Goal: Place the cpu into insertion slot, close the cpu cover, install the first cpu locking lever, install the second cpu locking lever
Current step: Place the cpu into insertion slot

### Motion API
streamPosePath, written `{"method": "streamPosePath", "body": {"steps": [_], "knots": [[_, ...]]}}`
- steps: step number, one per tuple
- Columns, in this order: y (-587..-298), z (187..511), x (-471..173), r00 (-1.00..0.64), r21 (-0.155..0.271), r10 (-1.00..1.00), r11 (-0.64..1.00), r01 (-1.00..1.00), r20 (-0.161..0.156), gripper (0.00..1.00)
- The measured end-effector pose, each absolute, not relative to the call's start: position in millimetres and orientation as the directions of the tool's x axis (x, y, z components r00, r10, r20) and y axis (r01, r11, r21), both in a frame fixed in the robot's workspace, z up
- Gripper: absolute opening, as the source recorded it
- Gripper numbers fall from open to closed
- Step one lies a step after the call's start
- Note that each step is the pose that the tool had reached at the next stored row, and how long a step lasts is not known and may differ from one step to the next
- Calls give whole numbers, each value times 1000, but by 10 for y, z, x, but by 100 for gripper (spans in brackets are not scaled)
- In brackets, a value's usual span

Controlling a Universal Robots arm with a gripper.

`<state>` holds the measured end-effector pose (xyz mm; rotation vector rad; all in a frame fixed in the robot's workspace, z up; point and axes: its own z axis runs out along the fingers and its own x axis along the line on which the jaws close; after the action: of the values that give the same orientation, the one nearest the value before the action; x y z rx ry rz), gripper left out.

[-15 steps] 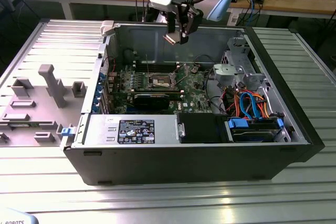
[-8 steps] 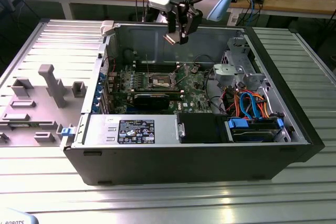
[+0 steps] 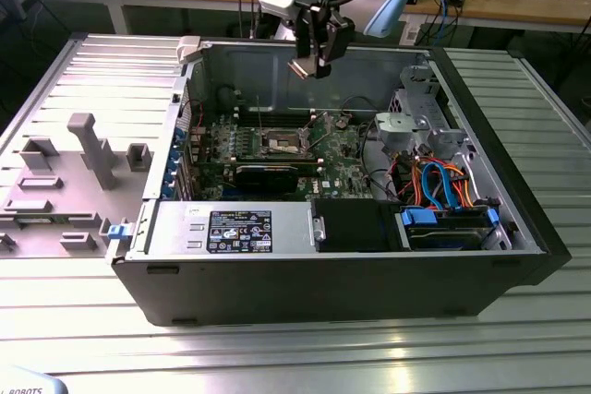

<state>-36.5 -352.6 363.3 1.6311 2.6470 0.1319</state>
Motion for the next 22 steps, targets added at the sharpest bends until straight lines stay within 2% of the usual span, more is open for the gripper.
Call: {"method": "streamPosePath", "body": {"steps": [22], "knots": [[-3526,3633,-365,-315,88,949,312,946,19,54]]}}
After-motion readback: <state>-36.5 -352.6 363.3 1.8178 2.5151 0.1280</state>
